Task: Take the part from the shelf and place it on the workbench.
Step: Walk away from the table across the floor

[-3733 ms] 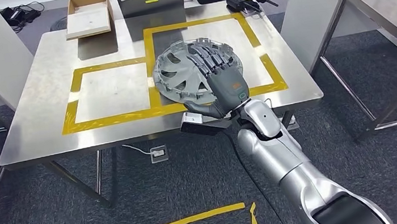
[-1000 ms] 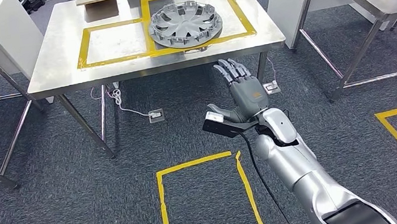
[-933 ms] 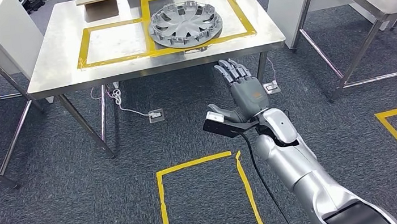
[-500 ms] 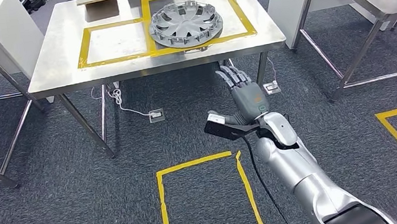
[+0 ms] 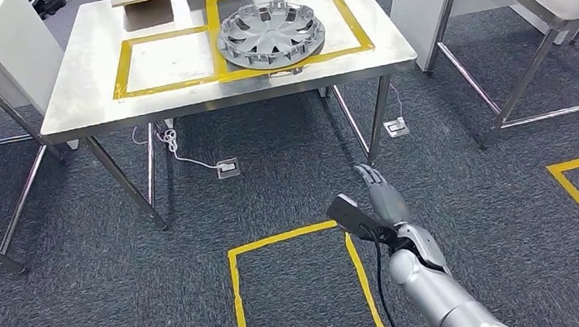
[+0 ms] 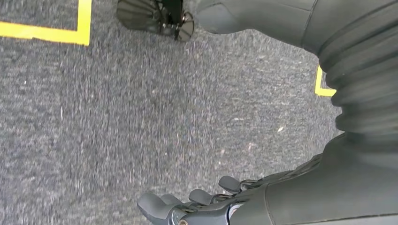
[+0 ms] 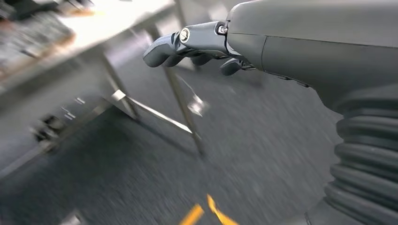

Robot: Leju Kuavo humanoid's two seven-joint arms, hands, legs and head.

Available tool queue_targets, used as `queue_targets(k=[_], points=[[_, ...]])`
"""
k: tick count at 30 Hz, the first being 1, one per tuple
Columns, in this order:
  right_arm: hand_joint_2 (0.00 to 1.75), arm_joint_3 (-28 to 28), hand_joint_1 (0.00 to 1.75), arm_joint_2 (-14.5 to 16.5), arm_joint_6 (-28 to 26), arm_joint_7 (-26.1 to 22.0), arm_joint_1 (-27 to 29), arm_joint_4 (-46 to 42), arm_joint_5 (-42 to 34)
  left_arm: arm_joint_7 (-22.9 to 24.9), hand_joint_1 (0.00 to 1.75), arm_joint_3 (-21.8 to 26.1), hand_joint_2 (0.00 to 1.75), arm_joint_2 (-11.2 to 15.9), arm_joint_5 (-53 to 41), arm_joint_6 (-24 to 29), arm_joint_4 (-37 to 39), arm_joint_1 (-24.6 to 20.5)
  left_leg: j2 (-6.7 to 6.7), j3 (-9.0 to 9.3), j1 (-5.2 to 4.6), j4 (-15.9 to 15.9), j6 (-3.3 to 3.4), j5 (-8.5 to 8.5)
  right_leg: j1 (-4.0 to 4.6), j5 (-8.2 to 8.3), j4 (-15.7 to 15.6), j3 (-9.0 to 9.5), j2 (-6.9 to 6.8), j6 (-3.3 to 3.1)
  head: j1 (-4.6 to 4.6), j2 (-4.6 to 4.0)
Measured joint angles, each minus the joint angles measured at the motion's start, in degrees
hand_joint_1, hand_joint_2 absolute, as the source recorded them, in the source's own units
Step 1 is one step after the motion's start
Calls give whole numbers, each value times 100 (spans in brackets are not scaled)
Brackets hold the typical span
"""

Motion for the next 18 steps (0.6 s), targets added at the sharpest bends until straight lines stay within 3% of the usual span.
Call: queue_targets(k=[9,13,18], points=[[175,-192,0,-14,231,501,707,188,-1025,236,0,-946,175,144,954,-518,-183,261,0,-6,0,0,0,0,-1,1,-1,-4,0,1,0,0],[0,-289,0,-21,334,722,1026,260,-1477,341,0,-1373,0,210,1371,-746,-263,380,0,-7,0,0,0,0,-1,1,-1,-5,0,1,0,0],[0,-424,0,-34,460,998,1414,356,-2035,471,0,-1916,0,288,1891,-1025,-363,527,0,-9,0,0,-1,-1,-1,0,-2,-7,0,0,-1,0]])
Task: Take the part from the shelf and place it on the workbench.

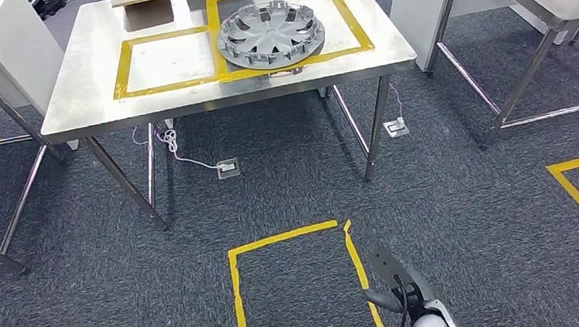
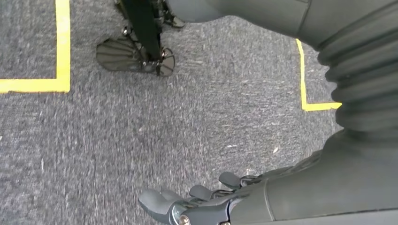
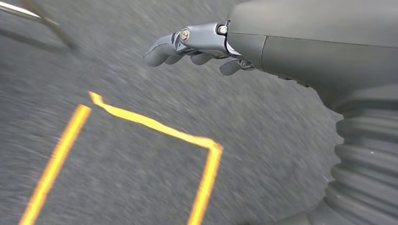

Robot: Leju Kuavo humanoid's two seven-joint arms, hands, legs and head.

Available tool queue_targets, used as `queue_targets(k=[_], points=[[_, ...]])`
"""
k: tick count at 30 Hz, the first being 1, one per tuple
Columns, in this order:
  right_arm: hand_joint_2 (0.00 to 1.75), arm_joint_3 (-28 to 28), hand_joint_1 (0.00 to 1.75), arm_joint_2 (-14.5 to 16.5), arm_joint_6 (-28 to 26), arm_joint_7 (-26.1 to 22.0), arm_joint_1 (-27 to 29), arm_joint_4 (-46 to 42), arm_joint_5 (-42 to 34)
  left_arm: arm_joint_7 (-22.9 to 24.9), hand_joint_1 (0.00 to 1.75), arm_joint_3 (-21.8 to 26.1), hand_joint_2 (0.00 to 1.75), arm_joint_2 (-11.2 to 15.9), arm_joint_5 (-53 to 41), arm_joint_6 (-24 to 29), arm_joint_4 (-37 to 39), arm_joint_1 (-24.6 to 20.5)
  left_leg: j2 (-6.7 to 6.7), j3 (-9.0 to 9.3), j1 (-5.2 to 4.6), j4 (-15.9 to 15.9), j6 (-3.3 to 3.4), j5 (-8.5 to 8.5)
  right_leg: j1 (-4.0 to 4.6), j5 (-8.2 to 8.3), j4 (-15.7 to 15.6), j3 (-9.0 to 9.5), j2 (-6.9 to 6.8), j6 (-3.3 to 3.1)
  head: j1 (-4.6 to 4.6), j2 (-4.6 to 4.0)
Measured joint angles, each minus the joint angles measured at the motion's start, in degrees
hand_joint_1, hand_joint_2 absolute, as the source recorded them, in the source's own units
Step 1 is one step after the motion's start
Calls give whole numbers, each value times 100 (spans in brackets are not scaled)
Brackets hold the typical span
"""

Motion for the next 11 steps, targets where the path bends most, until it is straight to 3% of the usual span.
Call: queue_targets(k=[6,11], points=[[0,-62,0,-3,54,114,161,47,-234,54,0,-229,0,33,222,-118,-41,60,0,-1,0,0,-1,-1,0,-2,0,-1,0,-1,1,0],[0,-304,0,-8,248,538,747,233,-1096,252,0,-1041,0,151,1018,-552,-192,285,0,-2,0,0,-6,-16,0,-12,0,-2,0,-5,1,0]])
